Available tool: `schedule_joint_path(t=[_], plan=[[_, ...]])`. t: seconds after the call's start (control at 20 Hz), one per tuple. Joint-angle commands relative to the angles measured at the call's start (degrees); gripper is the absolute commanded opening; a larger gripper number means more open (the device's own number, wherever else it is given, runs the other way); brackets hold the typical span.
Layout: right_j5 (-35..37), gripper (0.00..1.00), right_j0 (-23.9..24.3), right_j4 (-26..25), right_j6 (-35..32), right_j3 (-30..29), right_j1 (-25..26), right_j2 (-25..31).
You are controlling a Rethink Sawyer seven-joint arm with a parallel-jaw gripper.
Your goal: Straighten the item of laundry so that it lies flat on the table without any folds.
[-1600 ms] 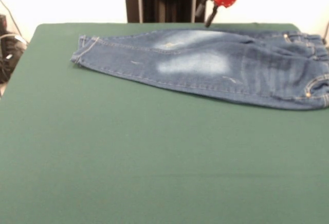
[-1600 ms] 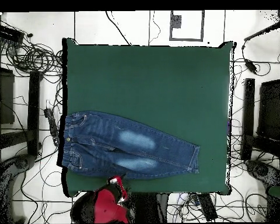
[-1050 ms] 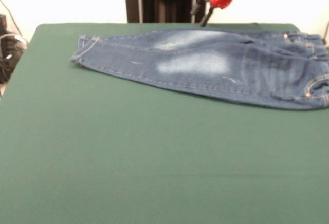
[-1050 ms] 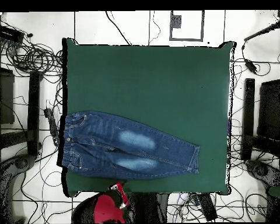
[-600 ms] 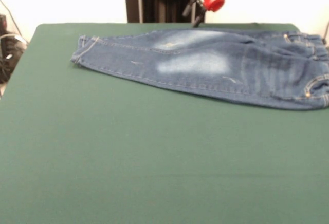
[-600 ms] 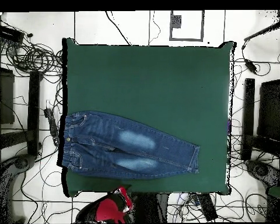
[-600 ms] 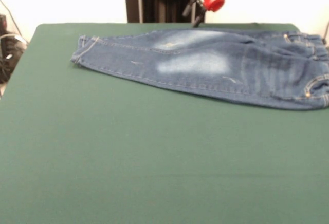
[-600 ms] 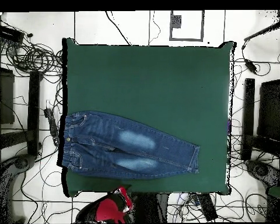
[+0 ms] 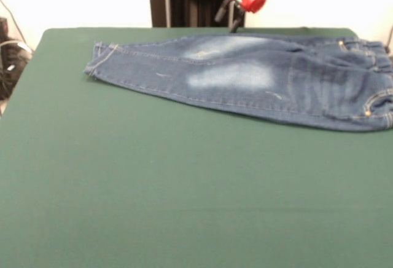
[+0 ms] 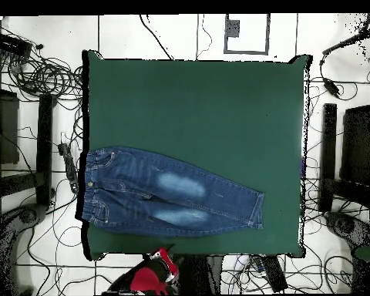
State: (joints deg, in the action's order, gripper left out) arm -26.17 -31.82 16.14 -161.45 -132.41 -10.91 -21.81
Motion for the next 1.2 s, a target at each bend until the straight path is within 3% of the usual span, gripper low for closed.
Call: schedule_joint_path(t=[0.05, 0.75, 1.05, 1.2], plan=[[-5.22, 1.0, 6.02, 5.41, -9.3, 15.23, 18.71, 7.6], [-8.04, 1.0, 7.44, 4.21, -4.61, 15.33, 18.84, 7.61], [-2.04, 1.0, 15.54, -3.75, -4.88, 11.52, 13.02, 12.36], [0.77, 1.0, 15.81, -3.67, -4.15, 9.38, 9.48, 12.65]])
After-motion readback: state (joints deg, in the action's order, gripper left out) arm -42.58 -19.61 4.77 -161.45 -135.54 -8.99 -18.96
